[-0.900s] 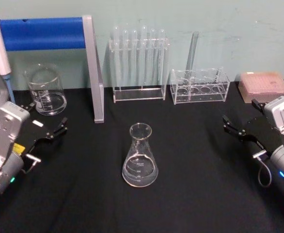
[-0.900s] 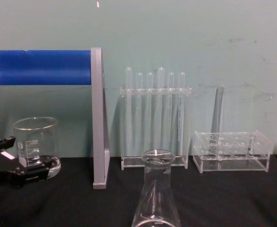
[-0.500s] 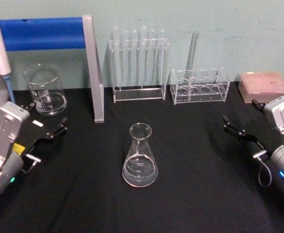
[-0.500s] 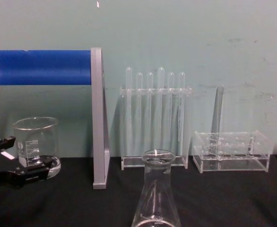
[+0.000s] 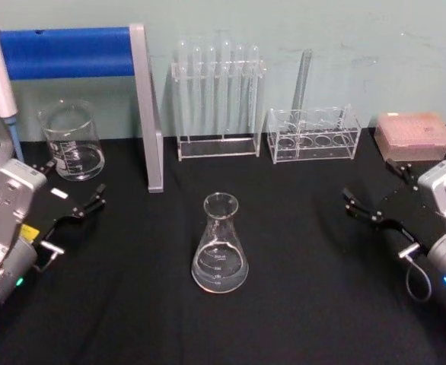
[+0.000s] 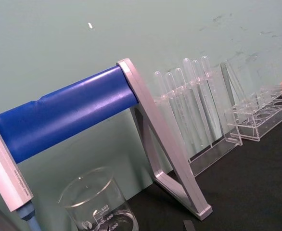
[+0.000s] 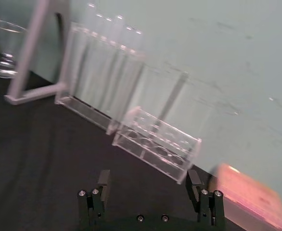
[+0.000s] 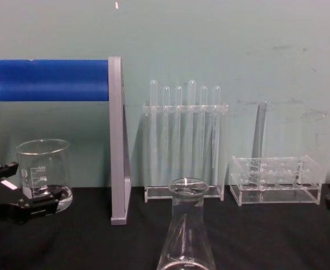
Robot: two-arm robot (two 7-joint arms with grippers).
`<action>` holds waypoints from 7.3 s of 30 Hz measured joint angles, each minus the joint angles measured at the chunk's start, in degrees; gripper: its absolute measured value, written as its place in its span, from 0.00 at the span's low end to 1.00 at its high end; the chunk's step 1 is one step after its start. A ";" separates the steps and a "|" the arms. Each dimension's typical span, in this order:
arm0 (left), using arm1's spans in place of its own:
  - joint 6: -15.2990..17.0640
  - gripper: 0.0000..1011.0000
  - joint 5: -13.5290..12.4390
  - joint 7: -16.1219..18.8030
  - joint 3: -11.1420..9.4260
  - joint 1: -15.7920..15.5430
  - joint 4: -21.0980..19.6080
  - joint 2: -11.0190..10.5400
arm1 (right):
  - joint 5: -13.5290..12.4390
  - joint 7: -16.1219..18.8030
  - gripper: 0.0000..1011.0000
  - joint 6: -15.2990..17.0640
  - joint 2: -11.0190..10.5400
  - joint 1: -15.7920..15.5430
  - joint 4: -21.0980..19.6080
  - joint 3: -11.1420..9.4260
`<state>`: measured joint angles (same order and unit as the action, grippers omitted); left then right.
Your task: Grasp the erlenmeyer flask with one hand, shake it three times, then place it back.
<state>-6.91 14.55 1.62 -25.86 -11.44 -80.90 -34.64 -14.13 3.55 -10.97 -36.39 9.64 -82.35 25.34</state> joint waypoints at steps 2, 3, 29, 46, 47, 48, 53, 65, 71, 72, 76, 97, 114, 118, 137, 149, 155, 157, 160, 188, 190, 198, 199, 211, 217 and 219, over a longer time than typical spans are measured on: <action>0.00 0.99 0.00 0.00 0.00 0.00 0.00 0.00 | -0.40 1.30 0.99 -0.68 -0.41 -0.49 -0.41 -0.13; 0.00 0.99 0.00 0.00 0.00 0.01 0.00 0.00 | -0.92 2.77 0.99 -1.32 -0.85 -1.00 -0.87 -0.22; 0.00 0.99 0.00 0.00 0.00 0.00 0.00 0.00 | -13.14 29.46 0.99 -4.93 -1.85 -4.16 -5.90 2.41; 0.00 0.99 0.00 0.00 0.00 0.01 0.00 0.00 | -13.44 35.03 0.99 -1.61 5.13 1.60 -0.38 4.27; 0.00 0.99 0.00 0.00 0.00 0.00 0.00 0.00 | -13.28 35.09 0.99 -1.46 5.47 1.96 -0.04 4.37; 0.00 0.99 0.00 0.00 0.00 0.01 0.00 0.00 | -13.08 35.16 0.99 -1.32 5.81 2.30 0.29 4.45; 0.00 0.99 0.00 0.00 0.00 0.00 0.00 0.00 | -11.90 35.65 0.99 -0.50 8.03 4.50 2.66 4.95; 0.00 0.99 0.00 0.00 0.00 0.00 0.00 0.00 | -10.67 36.96 0.99 0.15 12.29 9.09 8.08 6.22; 0.00 0.99 0.00 0.00 0.00 0.01 0.00 0.00 | -10.60 37.94 0.99 -0.01 13.61 10.75 10.24 6.80; 0.00 0.99 0.00 0.00 0.00 0.00 0.00 0.00 | -10.60 38.04 0.99 -0.04 13.75 10.93 10.48 6.86; 0.00 0.99 0.00 0.00 0.00 0.00 0.00 0.00 | -10.61 38.44 0.99 -0.24 14.34 11.71 11.60 7.08; 0.00 0.99 0.00 0.00 0.00 0.01 0.00 0.00 | -10.61 38.67 0.99 -0.43 15.04 12.78 12.97 7.32; 0.00 0.99 0.00 0.00 0.00 0.00 0.00 0.00 | -10.65 38.60 0.96 -0.44 15.00 12.70 12.88 7.26; 0.00 0.99 0.00 0.00 0.00 0.00 0.00 0.00 | -10.66 38.60 0.88 -0.43 15.00 12.70 12.86 7.24; 0.00 0.99 0.00 0.00 0.00 0.00 0.00 0.00 | -10.68 38.61 0.45 -0.43 15.00 12.70 12.86 7.23; 0.00 0.99 0.00 0.00 0.00 0.00 0.00 0.00 | -11.30 38.22 0.45 -0.32 14.81 12.06 11.89 6.64; 0.00 0.99 0.00 0.00 0.00 0.00 0.00 0.00 | -14.07 34.70 0.45 1.29 14.69 10.03 7.40 3.78; 0.00 0.99 0.00 0.00 0.00 0.00 0.00 0.00 | -14.34 33.26 0.45 1.82 14.51 9.45 5.92 3.03; 0.00 0.99 0.00 0.00 0.00 0.00 0.00 0.00 | -14.36 29.41 0.45 3.08 14.18 7.90 2.26 1.30; 0.00 0.99 0.00 0.00 0.00 0.01 0.00 0.00 | -4.85 5.14 0.45 11.32 18.25 -0.97 -14.48 -9.03; 0.00 0.99 0.00 0.00 0.00 0.00 0.00 0.00 | -4.56 5.23 0.45 11.43 18.52 -1.00 -14.35 -9.26; 0.00 0.99 0.00 0.00 0.00 0.00 0.00 0.00 | -3.88 7.51 0.45 11.43 18.91 -1.08 -13.88 -9.58; 0.00 0.99 0.00 0.00 0.00 0.00 0.00 0.00 | -3.90 8.67 0.45 11.32 18.83 -1.06 -13.80 -9.40; 0.00 0.99 0.00 0.00 0.00 0.00 0.00 0.00 | -5.97 19.93 0.45 10.28 17.28 0.46 -13.67 -4.30; 0.00 0.99 0.00 0.00 0.00 0.01 0.00 0.00 | -6.95 24.02 0.45 10.12 16.54 1.66 -13.64 -0.83; 0.00 0.99 0.00 0.00 0.00 0.00 0.00 0.00 | -7.37 25.54 0.45 10.05 16.27 2.14 -13.58 0.63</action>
<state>-6.91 14.55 1.62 -25.86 -11.43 -80.90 -34.65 -21.50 29.09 -0.92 -20.12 11.78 -95.93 25.96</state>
